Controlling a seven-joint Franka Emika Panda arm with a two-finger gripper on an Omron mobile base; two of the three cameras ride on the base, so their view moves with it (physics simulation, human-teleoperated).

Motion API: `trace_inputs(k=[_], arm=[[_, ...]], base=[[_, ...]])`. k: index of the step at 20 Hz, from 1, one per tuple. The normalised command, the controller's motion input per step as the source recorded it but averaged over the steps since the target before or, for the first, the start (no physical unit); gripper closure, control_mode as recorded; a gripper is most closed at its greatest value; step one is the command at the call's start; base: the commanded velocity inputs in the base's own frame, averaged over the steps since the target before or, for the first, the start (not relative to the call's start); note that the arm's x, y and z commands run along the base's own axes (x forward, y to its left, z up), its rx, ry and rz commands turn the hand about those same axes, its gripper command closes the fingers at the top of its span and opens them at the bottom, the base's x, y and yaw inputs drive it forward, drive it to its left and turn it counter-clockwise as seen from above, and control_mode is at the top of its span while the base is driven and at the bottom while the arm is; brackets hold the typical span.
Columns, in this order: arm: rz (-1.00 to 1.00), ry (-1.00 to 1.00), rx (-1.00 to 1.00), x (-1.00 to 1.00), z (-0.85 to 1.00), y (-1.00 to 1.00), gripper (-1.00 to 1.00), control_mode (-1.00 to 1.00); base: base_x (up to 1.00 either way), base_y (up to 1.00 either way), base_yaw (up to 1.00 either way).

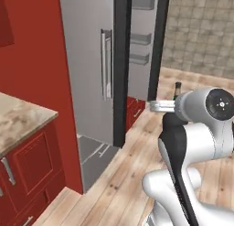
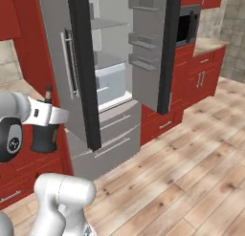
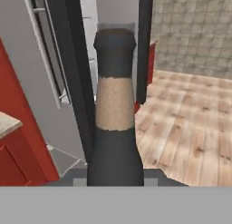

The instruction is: Place the liquors on the top shelf of the fridge to keep them out of children's reach, and place the sweet potato on lower shelves for easy access.

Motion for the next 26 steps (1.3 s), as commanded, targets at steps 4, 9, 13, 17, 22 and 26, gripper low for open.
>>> trace_inputs(k=[4,9,13,17,22,26], arm=[[0.0,0.0,0.0,0.0,0.0,0.0,1.0,1.0],[0.0,0.0,0.0,0.0,0.0,0.0,1.0,1.0],[0.0,0.0,0.0,0.0,0.0,0.0,1.0,1.0],[0.0,0.0,0.0,0.0,0.0,0.0,1.0,1.0],[0.0,0.0,0.0,0.0,0.0,0.0,1.0,1.0],[0.0,0.0,0.0,0.0,0.0,0.0,1.0,1.0]], base=[[0.26,-0.57,-0.5],[0.48,-0.4,-0.3],[0.68,-0.43,-0.09],[0.96,-0.48,0.0],[0.75,-0.35,0.13],[0.38,-0.02,0.38]])
